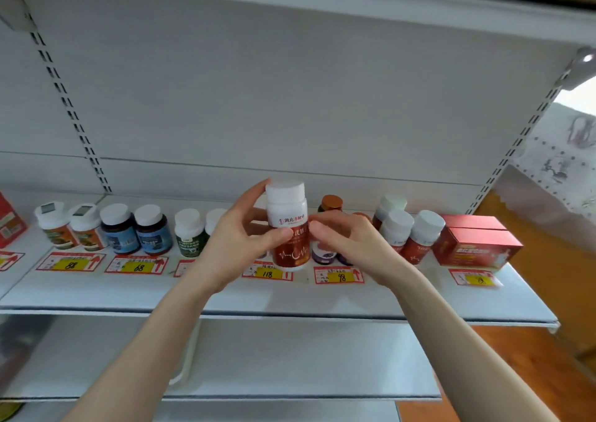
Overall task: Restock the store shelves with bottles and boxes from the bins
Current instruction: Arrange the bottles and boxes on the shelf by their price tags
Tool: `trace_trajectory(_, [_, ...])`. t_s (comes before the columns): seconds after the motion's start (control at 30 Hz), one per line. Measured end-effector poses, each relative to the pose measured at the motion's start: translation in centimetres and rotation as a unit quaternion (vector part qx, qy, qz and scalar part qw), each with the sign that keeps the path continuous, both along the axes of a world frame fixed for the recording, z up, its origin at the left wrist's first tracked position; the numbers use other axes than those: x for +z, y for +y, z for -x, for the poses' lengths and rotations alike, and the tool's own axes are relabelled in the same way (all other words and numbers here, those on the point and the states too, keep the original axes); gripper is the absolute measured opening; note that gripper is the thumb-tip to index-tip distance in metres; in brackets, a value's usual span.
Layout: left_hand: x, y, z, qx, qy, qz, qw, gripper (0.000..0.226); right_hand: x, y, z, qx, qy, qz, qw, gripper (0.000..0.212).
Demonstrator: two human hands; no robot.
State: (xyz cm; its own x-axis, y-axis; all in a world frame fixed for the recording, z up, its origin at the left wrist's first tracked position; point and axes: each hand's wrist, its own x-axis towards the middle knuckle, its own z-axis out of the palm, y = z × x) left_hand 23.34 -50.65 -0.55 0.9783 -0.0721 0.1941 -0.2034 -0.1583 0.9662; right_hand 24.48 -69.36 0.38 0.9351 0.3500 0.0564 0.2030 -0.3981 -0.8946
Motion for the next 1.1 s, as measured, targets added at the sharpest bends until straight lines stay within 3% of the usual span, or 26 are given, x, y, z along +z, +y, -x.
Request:
trace_trajectory(0.1, [-0.3, -2.0, -0.3, -0.021, -0.014, -0.018, 1.000, 0.071, 2.2, -1.9, -1.0, -0.074, -0.056, 0.010, 0.996, 0.041])
trace_trajectory(0.27, [-0.2, -6.9, -1.0, -0.049, -0.034, -0.054, 0.997, 0.073, 4.5, -4.5, -1.8, -0.042, -0.085, 0.054, 0.994, 0.035])
trace_trajectory(0.47, [-0.4, -13.2, -2.2, -0.030, -0.047, -0.023, 0.998, 0.070, 4.9, -9.9, -2.9, -0.076, -0.123, 0.035, 0.989, 0.021])
trace_trajectory(0.6, [-2.2, -16.5, -1.8, 0.124, -0.170, -0.162, 0.964, 0.054, 5.5, -13.2, -4.3, -0.139, -0.174, 0.008, 0.975, 0.026])
trace_trajectory(0.67, [-4.0, -17.7, -1.0, 0.136, -0.212, -0.218, 0.943, 0.045, 5.8, -14.6, -5.5, -0.162, -0.193, -0.011, 0.968, 0.028])
trace_trajectory(0.87, [-9.6, -19.6, 1.4, 0.100, -0.201, -0.447, 0.866, 0.037, 5.5, -17.1, -9.8, -0.225, -0.218, -0.025, 0.949, 0.030])
trace_trajectory(0.93, [-10.7, -19.9, 2.0, 0.087, -0.189, -0.481, 0.852, 0.038, 4.8, -17.6, -11.1, -0.236, -0.209, -0.011, 0.949, 0.030])
trace_trajectory(1.1, [-12.7, -20.1, 2.7, 0.068, -0.154, -0.495, 0.852, 0.028, 2.1, -18.7, -12.4, -0.231, -0.148, 0.048, 0.961, 0.030])
